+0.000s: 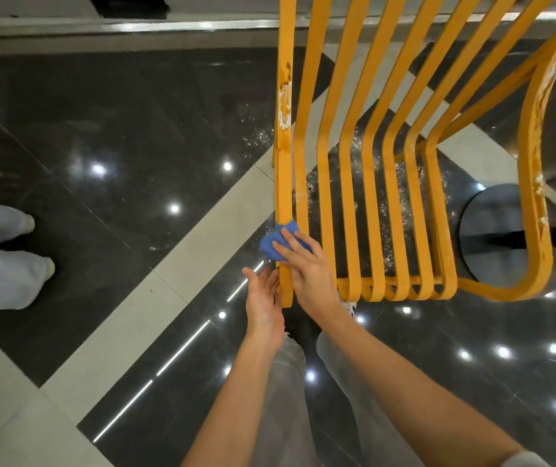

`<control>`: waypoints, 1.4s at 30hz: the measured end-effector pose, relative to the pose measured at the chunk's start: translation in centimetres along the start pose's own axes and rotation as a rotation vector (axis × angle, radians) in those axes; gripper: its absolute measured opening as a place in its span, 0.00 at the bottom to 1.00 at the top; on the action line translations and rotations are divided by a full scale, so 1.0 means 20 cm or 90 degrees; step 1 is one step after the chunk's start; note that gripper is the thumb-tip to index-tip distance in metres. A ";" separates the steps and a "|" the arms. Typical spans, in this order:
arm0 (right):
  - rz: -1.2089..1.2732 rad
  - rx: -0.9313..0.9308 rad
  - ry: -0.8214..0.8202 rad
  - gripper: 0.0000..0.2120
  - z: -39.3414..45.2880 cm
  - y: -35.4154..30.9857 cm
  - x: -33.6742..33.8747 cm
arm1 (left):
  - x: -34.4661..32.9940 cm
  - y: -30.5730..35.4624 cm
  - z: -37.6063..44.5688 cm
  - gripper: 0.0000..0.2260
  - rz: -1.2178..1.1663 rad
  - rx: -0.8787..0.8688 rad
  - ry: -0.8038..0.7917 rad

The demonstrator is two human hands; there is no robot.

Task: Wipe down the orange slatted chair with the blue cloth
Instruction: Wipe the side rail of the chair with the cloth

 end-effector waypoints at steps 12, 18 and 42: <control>0.244 -0.204 0.133 0.18 0.30 0.06 0.06 | -0.28 0.16 0.11 0.41 0.083 -0.014 0.056; 0.284 -0.200 0.166 0.16 0.56 0.13 0.07 | -0.22 0.11 0.15 0.34 0.015 -0.014 0.056; 0.305 -0.228 0.249 0.15 0.85 0.16 0.16 | -0.22 0.02 0.16 0.29 -0.026 -0.037 0.105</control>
Point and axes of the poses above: each hand's wrist, its own z-axis towards the middle knuckle, its own x-axis out of the back of the hand, y = z × x, the point moved 8 cm from there along z, towards the middle knuckle, and after that the axes turned 7 degrees about -z, right-handed, at the moved point
